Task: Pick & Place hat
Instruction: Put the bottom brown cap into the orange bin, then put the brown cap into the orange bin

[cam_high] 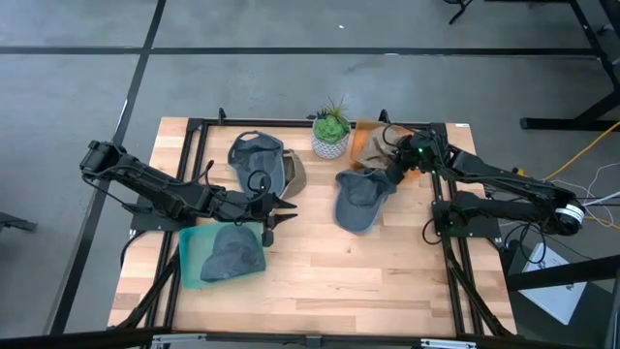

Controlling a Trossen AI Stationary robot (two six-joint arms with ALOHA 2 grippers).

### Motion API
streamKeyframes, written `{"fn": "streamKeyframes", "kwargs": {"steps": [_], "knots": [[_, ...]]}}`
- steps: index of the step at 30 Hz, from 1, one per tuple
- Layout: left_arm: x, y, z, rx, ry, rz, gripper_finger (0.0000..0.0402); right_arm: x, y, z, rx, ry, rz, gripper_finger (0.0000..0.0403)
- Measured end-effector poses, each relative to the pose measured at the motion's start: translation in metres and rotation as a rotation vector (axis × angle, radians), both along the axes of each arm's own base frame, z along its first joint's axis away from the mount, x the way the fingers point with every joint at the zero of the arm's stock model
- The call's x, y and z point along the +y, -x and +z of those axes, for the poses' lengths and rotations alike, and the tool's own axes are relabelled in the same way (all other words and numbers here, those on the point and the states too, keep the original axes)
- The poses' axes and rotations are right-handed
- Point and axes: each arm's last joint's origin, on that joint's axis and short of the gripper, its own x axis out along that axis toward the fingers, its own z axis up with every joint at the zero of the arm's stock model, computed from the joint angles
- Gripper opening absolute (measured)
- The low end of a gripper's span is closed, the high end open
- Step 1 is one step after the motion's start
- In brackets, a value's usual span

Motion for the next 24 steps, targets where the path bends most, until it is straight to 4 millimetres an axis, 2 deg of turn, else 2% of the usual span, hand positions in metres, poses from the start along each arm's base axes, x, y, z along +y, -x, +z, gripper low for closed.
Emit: {"fn": "streamKeyframes", "kwargs": {"steps": [5,10,17,24], "knots": [[0.000,0.000,0.000,0.000,0.000,0.000,0.0098,0.001,0.001,0.008,0.008,-0.045,-0.028,0.0163],[0.000,0.000,0.000,0.000,0.000,0.000,0.0098,0.004,0.005,0.044,0.069,-0.069,-0.018,0.0207],[0.001,0.000,0.000,0.001,-0.007,0.004,0.0098,0.008,0.012,0.098,0.039,-0.049,-0.019,0.0222],[0.001,0.000,0.000,0.009,-0.032,-0.003,0.0098,0.015,0.018,0.123,-0.042,-0.110,-0.063,0.0222]]}}
